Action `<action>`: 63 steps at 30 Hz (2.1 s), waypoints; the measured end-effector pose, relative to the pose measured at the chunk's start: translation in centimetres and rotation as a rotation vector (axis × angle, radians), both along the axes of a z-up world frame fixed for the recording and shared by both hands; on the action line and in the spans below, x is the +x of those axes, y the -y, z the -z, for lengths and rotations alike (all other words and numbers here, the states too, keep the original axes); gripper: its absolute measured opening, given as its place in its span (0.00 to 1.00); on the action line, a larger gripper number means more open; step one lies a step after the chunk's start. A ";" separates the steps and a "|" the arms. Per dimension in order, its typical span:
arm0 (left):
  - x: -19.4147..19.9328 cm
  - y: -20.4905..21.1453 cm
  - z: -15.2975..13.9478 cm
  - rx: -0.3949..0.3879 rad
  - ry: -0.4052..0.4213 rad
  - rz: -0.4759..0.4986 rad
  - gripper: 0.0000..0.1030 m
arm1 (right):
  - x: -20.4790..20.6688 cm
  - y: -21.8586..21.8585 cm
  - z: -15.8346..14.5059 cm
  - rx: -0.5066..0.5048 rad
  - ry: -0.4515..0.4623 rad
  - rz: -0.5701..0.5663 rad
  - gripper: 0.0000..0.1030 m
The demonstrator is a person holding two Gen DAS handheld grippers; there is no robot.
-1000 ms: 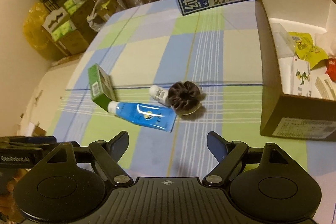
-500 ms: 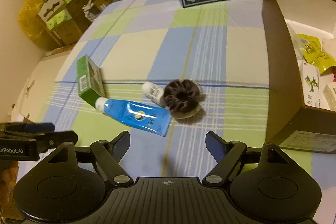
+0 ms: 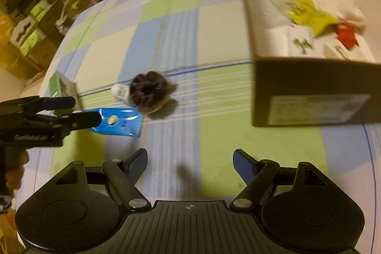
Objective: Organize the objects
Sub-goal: 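Lower the left tool onto the blue hand-cream tube and grasp it, then grasp the brown scrunchie with the right tool while the left tool holds the tube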
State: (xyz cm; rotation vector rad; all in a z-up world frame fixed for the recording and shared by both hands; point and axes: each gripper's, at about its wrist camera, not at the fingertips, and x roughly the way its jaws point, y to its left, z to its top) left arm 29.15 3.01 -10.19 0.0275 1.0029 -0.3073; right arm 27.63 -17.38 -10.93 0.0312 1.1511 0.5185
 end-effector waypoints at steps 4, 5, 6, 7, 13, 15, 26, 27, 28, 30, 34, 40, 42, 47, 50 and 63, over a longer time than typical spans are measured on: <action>1.7 0.9 1.9 0.039 -0.059 0.062 0.86 | -0.1 1.1 -0.2 -0.003 -0.001 0.035 0.75; 1.8 1.0 2.3 0.043 -0.075 0.076 0.86 | -0.2 1.4 -0.3 -0.003 -0.003 0.044 0.75; 1.8 1.1 2.6 0.056 -0.082 0.079 0.86 | -0.2 1.6 -0.3 -0.003 -0.005 0.051 0.75; 1.7 1.2 2.8 0.065 -0.092 0.087 0.86 | -0.2 1.7 -0.3 -0.003 -0.006 0.057 0.75; -1.1 1.1 3.2 0.048 -0.117 0.101 0.83 | -0.1 2.6 0.0 -0.004 -0.023 0.075 0.75; -2.6 1.5 3.1 0.055 -0.110 0.109 0.79 | -0.2 2.7 0.0 -0.005 -0.024 0.072 0.75; -4.9 2.1 2.9 0.077 -0.094 -0.004 0.39 | -1.4 2.7 -0.2 -0.003 -0.021 0.040 0.75; -4.8 2.1 2.9 0.082 -0.092 -0.009 0.39 | -1.6 2.7 -0.3 -0.004 -0.022 0.039 0.75; -4.8 2.1 2.8 0.080 -0.093 -0.015 0.39 | -1.8 2.9 -0.3 -0.004 -0.022 0.039 0.75; -5.2 2.2 2.8 0.082 -0.091 -0.016 0.37 | -2.1 3.1 -0.3 -0.005 -0.024 0.041 0.75; -6.9 2.6 2.6 0.088 -0.094 -0.007 0.31 | -2.6 3.8 -0.3 -0.002 -0.027 0.048 0.75; -10.4 1.8 2.1 0.093 -0.119 -0.060 0.31 | -3.0 4.5 -0.5 0.003 -0.026 0.050 0.75; -11.2 1.7 2.0 0.094 -0.126 -0.066 0.31 | -3.0 4.5 -0.4 0.004 -0.027 0.045 0.75; -10.9 2.6 2.0 0.128 -0.116 -0.073 0.32 | -3.1 4.0 -0.4 0.007 -0.029 0.012 0.75; -10.7 3.5 2.1 0.167 -0.100 -0.051 0.33 | -3.3 3.6 -0.4 0.006 -0.025 -0.016 0.75; -12.9 0.8 1.9 0.155 -0.099 -0.218 0.33 | -3.6 0.4 -0.6 0.032 0.039 -0.179 0.75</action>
